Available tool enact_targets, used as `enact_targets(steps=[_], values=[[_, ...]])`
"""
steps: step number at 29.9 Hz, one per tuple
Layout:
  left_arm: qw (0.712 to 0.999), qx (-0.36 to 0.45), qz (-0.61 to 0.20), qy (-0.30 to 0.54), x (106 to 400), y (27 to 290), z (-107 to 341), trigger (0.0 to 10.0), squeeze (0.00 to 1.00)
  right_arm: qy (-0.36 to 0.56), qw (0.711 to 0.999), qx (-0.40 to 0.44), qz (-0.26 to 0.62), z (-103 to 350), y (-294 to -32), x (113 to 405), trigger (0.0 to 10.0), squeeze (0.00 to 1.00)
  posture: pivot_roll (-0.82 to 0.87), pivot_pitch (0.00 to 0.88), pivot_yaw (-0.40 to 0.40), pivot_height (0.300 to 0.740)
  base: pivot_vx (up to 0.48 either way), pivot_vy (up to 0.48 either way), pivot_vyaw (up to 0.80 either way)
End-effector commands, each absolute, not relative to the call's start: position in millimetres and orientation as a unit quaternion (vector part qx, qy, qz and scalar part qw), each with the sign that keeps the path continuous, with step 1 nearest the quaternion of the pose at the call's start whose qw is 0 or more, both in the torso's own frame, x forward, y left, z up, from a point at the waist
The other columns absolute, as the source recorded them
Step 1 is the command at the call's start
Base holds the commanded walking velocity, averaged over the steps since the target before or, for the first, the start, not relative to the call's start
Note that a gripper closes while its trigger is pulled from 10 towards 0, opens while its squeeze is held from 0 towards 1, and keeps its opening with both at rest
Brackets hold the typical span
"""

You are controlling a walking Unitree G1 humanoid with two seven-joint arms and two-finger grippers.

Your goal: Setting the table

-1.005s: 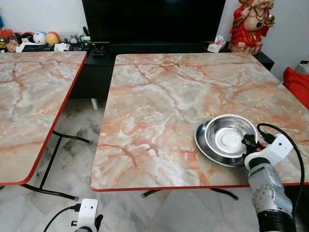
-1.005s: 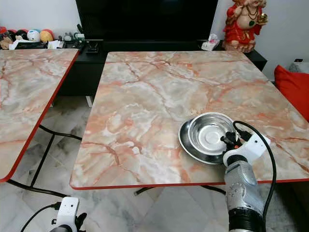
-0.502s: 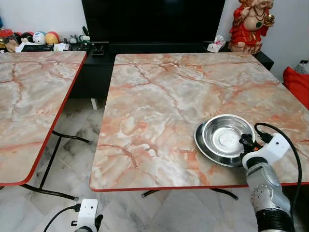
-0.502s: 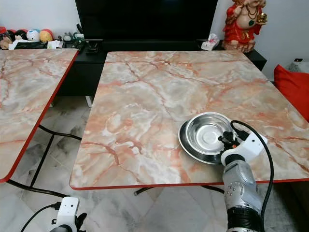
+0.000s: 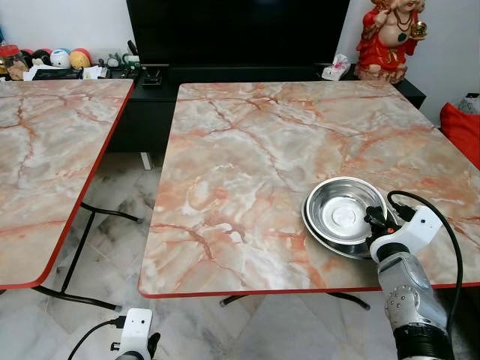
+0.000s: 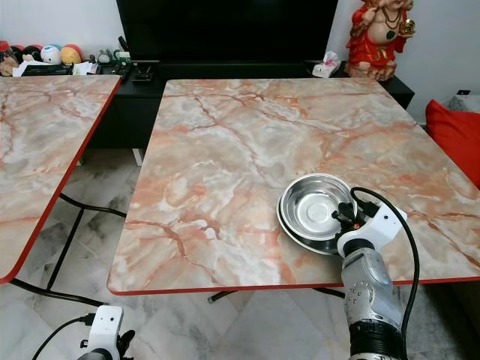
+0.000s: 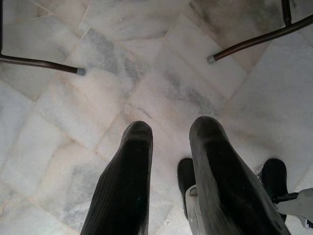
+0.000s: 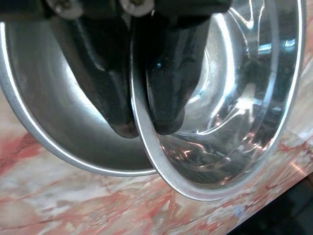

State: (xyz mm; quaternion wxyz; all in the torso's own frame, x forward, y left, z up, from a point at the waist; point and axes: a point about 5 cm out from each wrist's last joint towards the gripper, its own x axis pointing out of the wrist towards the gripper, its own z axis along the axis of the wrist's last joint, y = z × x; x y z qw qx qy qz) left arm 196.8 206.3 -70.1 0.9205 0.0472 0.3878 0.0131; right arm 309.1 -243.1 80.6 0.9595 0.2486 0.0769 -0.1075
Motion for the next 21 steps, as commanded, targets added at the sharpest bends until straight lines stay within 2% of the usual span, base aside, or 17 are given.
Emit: enact_targets(steps=[1, 2, 3, 4, 21], values=[[0.917, 0.057, 0.009, 0.394, 197, 206, -71, 10.0, 0.0, 0.077, 0.961, 0.244, -0.106, 83, -243, 312, 10.0, 0.78, 0.06, 0.0, -0.022, 0.74, 0.0, 0.0, 0.0], [0.917, 0.057, 0.009, 0.394, 197, 206, -71, 10.0, 0.0, 0.077, 0.962, 0.239, -0.11, 83, -244, 311, 10.0, 0.67, 0.06, 0.0, -0.022, 0.74, 0.0, 0.0, 0.0], [0.917, 0.057, 0.009, 0.394, 197, 206, -71, 10.0, 0.0, 0.077, 0.962, 0.238, -0.11, 83, -244, 311, 10.0, 0.21, 0.06, 0.0, -0.023, 0.74, 0.0, 0.0, 0.0], [0.918, 0.057, 0.009, 0.393, 197, 206, -71, 10.0, 0.0, 0.077, 0.962, 0.238, -0.11, 83, -244, 311, 10.0, 0.0, 0.06, 0.0, -0.023, 0.74, 0.0, 0.0, 0.0], [0.917, 0.056, 0.009, 0.394, 196, 207, -71, 10.0, 0.0, 0.075, 0.964, 0.218, -0.134, 85, -254, 310, 10.0, 0.0, 0.06, 0.0, -0.022, 0.74, 0.0, 0.0, 0.0]])
